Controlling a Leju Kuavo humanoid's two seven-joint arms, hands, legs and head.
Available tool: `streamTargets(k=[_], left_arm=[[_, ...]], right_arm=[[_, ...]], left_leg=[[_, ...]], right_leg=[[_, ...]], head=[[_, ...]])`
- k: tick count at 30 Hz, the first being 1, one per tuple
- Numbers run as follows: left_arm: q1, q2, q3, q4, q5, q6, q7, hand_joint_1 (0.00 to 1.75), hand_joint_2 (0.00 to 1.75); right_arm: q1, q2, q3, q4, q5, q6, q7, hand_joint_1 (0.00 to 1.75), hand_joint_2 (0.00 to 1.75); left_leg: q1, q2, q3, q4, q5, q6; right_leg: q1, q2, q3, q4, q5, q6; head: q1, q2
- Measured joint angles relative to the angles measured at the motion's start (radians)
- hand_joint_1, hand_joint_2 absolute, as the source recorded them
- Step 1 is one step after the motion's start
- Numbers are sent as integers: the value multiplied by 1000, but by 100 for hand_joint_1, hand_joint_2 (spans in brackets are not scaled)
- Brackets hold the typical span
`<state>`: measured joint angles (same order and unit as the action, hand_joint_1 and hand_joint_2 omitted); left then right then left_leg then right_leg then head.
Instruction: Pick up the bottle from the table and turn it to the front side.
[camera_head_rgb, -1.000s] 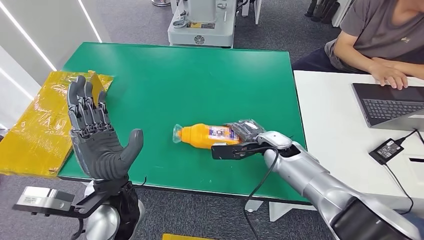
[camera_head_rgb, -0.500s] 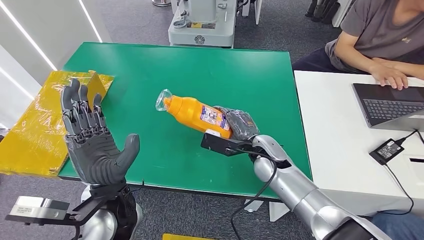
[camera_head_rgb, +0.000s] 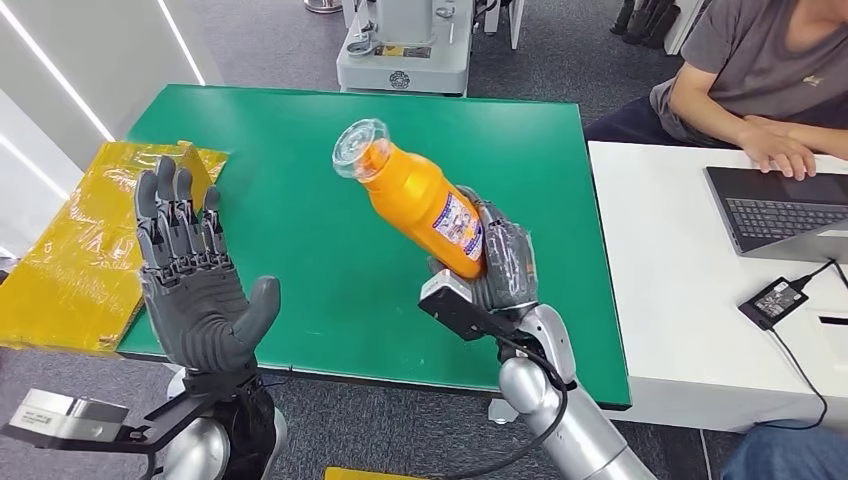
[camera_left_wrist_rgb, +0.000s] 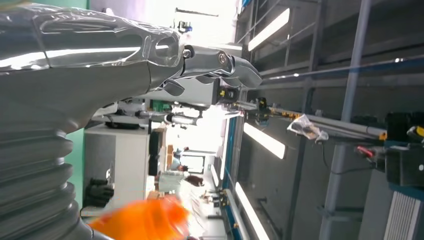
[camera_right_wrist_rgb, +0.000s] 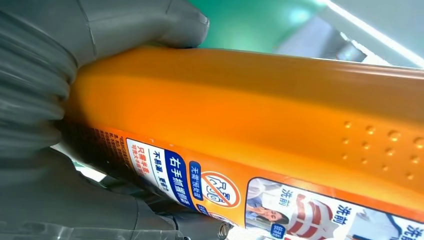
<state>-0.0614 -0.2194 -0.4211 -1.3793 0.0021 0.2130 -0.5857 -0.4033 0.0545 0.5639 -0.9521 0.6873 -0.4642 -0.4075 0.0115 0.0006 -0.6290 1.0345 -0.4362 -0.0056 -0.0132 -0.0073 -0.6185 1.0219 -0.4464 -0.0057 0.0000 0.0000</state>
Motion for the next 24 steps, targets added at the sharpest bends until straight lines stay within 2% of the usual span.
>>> streamTargets(k=[6,11,16,19,24], left_arm=[[-27,-9,0,13,-14,-50,22,0,175],[-74,-13,0,44,-24,-105,52,0,175],[-151,-13,-10,127,-27,-222,130,0,175],[-209,-13,-24,196,-33,-265,147,0,175],[-297,-14,-49,298,-32,-285,152,0,175]], right_arm=[[69,19,-56,-80,-33,-88,-90,175,175],[106,22,-75,-130,-49,-110,-135,175,175],[118,22,-78,-140,-39,-162,-182,175,175],[119,22,-78,-141,-27,-163,-187,175,175],[114,22,-77,-144,14,-128,-161,175,175]], left_leg=[[0,0,0,0,0,0],[0,0,0,0,0,0],[0,0,1,0,0,0],[0,1,1,0,0,0],[0,1,1,0,0,0]], right_leg=[[0,0,0,0,0,0],[0,1,0,0,0,0],[0,0,0,0,0,0],[0,1,0,0,1,-1],[0,1,0,0,1,-1]], head=[[0,0],[0,0],[0,0],[0,0],[0,0]])
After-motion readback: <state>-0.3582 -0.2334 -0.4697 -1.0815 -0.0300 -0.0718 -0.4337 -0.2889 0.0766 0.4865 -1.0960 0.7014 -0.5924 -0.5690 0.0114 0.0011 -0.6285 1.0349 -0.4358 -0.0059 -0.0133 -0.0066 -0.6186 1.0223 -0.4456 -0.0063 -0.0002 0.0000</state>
